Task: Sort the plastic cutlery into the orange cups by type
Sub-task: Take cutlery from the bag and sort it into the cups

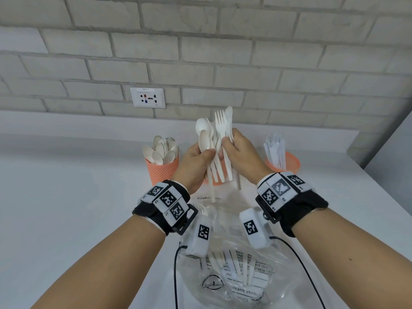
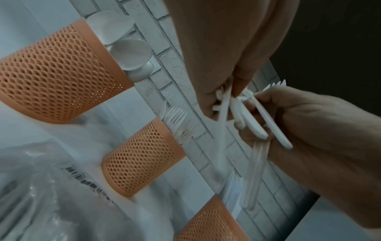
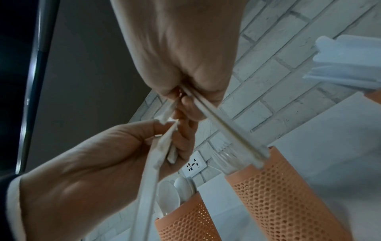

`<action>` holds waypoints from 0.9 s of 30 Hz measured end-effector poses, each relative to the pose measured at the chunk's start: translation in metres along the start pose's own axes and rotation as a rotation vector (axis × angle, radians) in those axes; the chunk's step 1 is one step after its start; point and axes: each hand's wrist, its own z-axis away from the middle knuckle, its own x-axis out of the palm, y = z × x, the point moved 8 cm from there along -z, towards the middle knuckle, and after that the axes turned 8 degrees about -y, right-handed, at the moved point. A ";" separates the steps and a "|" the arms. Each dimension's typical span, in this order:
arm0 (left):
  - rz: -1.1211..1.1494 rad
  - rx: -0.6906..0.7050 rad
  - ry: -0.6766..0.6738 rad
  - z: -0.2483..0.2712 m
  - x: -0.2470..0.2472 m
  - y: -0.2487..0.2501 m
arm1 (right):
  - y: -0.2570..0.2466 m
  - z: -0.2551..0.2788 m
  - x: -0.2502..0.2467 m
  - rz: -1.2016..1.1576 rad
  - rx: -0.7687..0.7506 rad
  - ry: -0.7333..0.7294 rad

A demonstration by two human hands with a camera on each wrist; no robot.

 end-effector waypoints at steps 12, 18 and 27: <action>0.062 -0.052 0.121 -0.007 -0.043 0.009 | 0.006 -0.046 -0.044 -0.268 -0.037 0.218; 0.041 -0.022 0.062 -0.010 -0.048 0.008 | 0.039 -0.060 -0.023 -0.396 -0.022 0.321; 0.021 -0.018 -0.030 -0.018 -0.047 0.004 | 0.064 -0.067 -0.008 -0.160 0.000 0.323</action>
